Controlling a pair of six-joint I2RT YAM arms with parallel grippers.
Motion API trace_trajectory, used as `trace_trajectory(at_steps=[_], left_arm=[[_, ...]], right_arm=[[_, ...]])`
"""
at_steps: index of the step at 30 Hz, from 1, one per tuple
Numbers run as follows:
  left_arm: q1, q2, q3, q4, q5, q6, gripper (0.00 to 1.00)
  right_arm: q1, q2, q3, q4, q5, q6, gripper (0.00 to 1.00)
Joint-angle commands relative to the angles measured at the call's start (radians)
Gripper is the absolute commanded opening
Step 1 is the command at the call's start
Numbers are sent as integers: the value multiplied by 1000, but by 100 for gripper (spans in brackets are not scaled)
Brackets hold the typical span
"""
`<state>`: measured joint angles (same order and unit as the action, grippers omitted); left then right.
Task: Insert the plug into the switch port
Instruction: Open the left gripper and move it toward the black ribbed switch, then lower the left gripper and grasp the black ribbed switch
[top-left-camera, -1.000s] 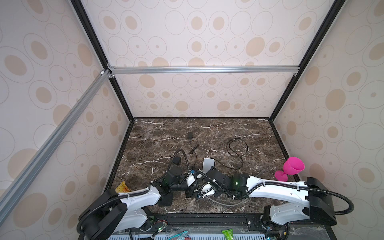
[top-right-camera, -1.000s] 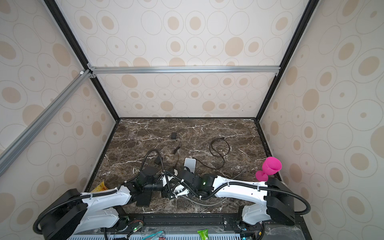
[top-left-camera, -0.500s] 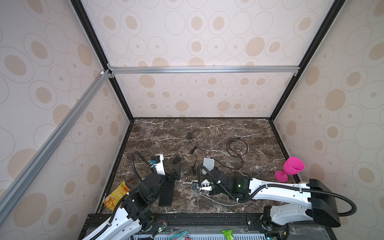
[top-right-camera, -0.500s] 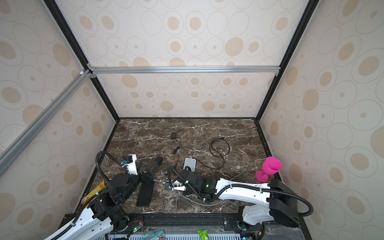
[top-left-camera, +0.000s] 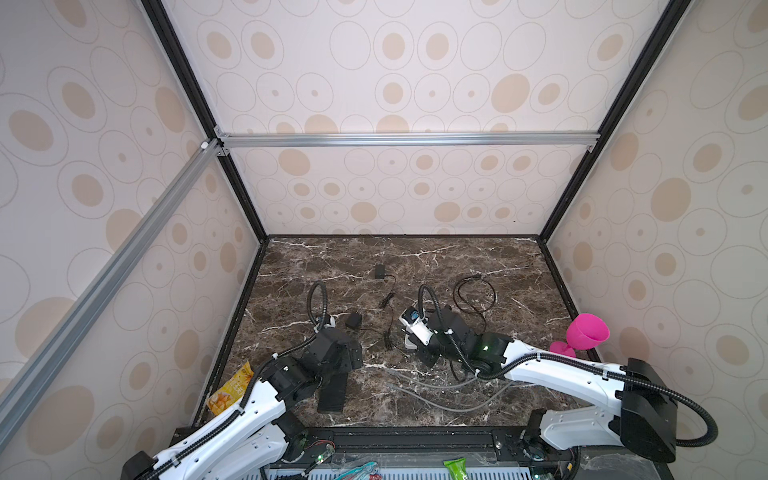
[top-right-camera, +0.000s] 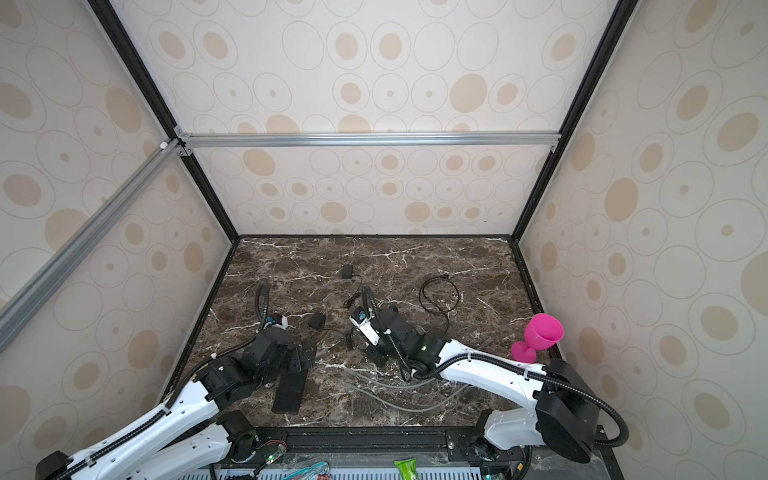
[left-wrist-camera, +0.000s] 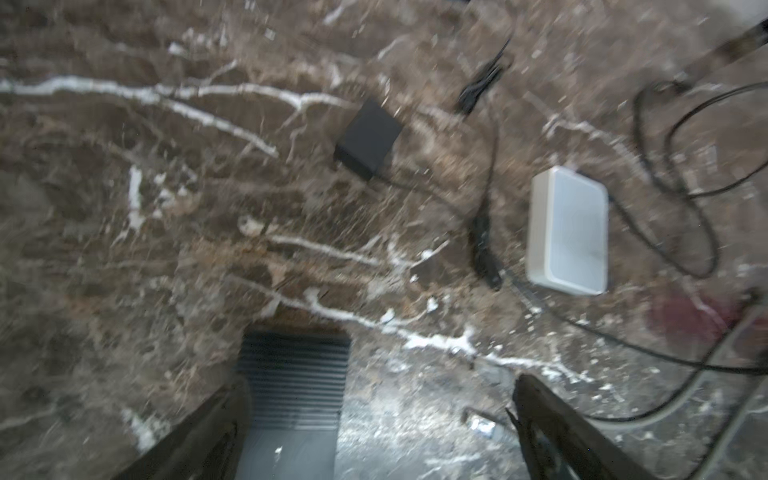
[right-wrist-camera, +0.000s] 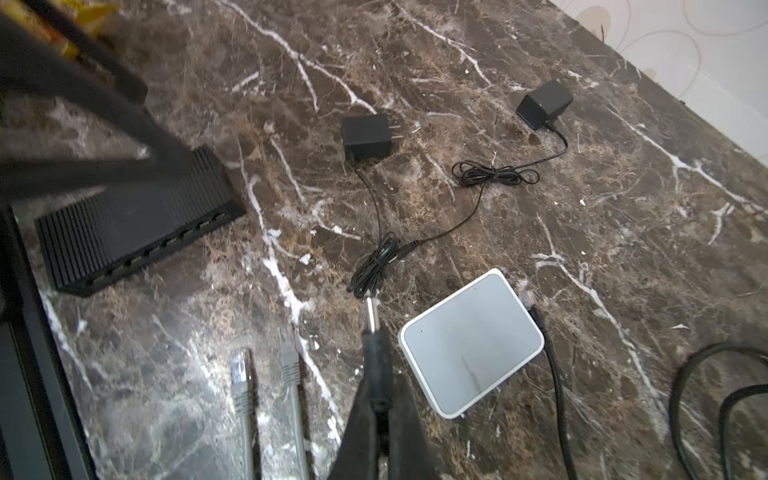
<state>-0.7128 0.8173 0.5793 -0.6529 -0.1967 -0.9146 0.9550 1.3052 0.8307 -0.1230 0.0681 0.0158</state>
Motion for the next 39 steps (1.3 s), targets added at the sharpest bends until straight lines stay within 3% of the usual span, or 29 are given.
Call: trace_trajectory(at_steps=[1, 14, 16, 19, 21, 25, 29, 32, 36, 39], left_arm=[[9, 31, 25, -124, -11, -90, 98], [10, 244, -56, -51, -3, -128, 96], [10, 244, -50, -45, -4, -121, 88], [10, 230, -42, -18, 11, -71, 68], [10, 225, -38, 10, 31, -32, 63], [12, 276, -27, 31, 49, 14, 63], [13, 374, -19, 47, 60, 37, 76], [13, 426, -21, 75, 78, 51, 79], [14, 466, -12, 91, 87, 57, 70], [15, 487, 28, 55, 44, 76, 51]], right_arm=[[1, 3, -15, 47, -54, 86, 0], [-79, -33, -72, 92, -135, 134, 0], [-81, -32, -74, 93, -134, 134, 0], [-82, -21, -67, 90, -142, 130, 0], [-81, -17, -65, 88, -148, 129, 0], [-83, -28, -75, 94, -152, 125, 0], [-84, -60, -103, 112, -154, 126, 0], [-85, -78, -120, 123, -158, 127, 0], [-85, -105, -144, 137, -156, 137, 0], [-84, -123, -161, 148, -155, 143, 0]])
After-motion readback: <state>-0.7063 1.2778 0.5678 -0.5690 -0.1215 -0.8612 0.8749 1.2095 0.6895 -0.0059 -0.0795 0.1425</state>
